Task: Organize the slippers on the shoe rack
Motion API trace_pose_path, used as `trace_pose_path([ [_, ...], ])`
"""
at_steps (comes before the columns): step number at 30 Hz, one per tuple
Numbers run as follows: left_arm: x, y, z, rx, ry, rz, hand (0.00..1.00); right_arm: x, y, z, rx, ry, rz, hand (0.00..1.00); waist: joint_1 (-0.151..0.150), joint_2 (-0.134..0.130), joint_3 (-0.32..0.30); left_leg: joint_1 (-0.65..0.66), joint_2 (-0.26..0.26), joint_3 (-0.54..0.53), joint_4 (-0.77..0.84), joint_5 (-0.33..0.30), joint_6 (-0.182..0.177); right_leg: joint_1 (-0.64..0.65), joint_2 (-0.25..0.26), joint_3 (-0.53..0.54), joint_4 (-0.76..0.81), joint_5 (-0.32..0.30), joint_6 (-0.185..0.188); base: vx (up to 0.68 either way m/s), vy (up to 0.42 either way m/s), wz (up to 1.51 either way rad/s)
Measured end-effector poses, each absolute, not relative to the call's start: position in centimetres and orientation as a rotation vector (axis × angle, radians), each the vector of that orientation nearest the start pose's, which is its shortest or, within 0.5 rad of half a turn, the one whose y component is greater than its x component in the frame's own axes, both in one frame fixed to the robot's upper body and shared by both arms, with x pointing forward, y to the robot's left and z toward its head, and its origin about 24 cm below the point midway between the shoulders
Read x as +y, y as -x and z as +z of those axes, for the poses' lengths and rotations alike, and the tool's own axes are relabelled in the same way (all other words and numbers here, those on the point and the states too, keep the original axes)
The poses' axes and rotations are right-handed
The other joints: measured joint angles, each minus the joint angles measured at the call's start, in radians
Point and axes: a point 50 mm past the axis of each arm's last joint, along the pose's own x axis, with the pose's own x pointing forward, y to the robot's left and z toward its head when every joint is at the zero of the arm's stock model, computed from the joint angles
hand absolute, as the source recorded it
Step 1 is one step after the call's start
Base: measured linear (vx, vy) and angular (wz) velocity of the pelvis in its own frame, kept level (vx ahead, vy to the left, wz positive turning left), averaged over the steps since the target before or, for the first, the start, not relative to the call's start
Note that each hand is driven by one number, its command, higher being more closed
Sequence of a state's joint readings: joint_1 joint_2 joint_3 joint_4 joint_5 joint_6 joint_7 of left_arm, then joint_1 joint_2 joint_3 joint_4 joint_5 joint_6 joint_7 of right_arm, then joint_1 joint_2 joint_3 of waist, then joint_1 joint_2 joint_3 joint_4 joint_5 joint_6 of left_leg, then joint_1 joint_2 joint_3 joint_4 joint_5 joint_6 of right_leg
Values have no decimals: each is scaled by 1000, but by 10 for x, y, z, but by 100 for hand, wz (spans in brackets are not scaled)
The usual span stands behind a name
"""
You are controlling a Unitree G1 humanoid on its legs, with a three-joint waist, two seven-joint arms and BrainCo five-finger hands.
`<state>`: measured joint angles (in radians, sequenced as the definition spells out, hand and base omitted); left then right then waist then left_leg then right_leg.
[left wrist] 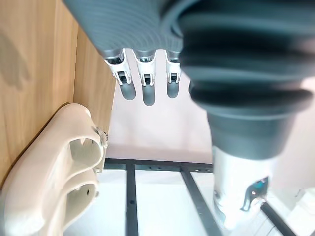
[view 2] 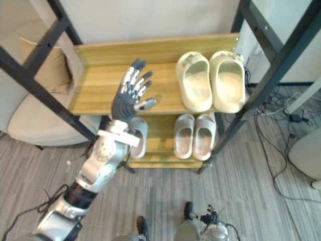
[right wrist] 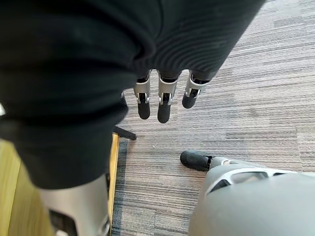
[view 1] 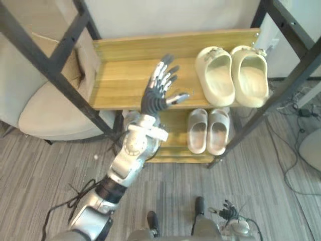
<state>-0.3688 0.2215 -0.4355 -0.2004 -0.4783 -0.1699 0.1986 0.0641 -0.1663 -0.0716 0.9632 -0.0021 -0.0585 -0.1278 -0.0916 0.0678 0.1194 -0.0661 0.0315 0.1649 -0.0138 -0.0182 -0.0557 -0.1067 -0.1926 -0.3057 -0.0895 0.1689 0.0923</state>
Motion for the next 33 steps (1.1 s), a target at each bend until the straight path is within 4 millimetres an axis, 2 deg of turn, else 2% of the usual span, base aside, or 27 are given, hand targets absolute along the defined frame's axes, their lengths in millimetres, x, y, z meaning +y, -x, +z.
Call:
trace_pose_path([
  [3, 64, -251, 148, -410, 365, -477, 0, -231, -114, -144, 977, 191, -267, 0, 26, -3, -24, -1, -1, -14, -1, 3, 1, 7, -1, -18, 0, -5, -1, -3, 2, 13],
  [10, 62, -231, 97, -201, 352, -518, 0, -229, -115, -145, 979, 247, -216, 0, 34, -3, -32, 3, 2, -60, -5, 9, -9, 38, 2, -70, -3, -26, -6, 0, -9, 18],
  [13, 67, -220, 65, -71, 337, -499, 0, -228, -117, -144, 975, 247, -212, 0, 40, -4, -39, 6, 7, -66, -18, 15, -14, 38, 7, -79, -4, -30, -7, 24, -10, 7],
  [15, 71, -212, 37, 42, 306, -477, 0, -228, -117, -144, 974, 247, -211, 0, 44, -4, -39, 6, 9, -69, -20, 20, -8, 39, 8, -87, -3, -31, -6, 51, -11, 4],
  [16, 75, -205, 16, 135, 285, -454, 0, -227, -117, -144, 974, 246, -211, 0, 44, -4, -39, 7, 9, -73, -21, 20, -8, 42, 9, -93, -2, -31, -6, 49, -3, 7],
  [17, 77, -202, 7, 173, 271, -445, 0, -227, -117, -144, 974, 246, -211, 0, 44, -4, -39, 8, 10, -74, -21, 20, -8, 44, 9, -94, -2, -31, -6, 51, 2, 8],
  [21, 100, -181, -47, 401, 160, -340, 0, -225, -117, -145, 977, 241, -210, 0, 46, -12, -40, 36, 10, -75, -23, 17, -11, 73, 10, -97, -6, -39, 2, 40, 7, 4],
  [27, 153, -155, -108, 684, 4, -107, 0, -220, -120, -145, 971, 233, -204, 0, 60, -34, -46, 37, 12, -71, -23, 17, -11, 74, 11, -97, -7, -40, 3, 0, 0, 0],
  [30, 174, -135, -130, 829, -73, -18, 0, -220, -120, -146, 973, 244, -200, 0, 67, -45, -45, 48, 14, -65, -24, 16, -12, 81, 13, -93, -7, -40, 3, 3, 1, -3],
  [33, 185, -119, -143, 926, -98, 62, 0, -217, -118, -148, 987, 245, -192, 0, 69, -53, -44, 66, 16, -62, -28, 8, -15, 96, 15, -91, -8, -44, 2, -1, 0, -5],
])
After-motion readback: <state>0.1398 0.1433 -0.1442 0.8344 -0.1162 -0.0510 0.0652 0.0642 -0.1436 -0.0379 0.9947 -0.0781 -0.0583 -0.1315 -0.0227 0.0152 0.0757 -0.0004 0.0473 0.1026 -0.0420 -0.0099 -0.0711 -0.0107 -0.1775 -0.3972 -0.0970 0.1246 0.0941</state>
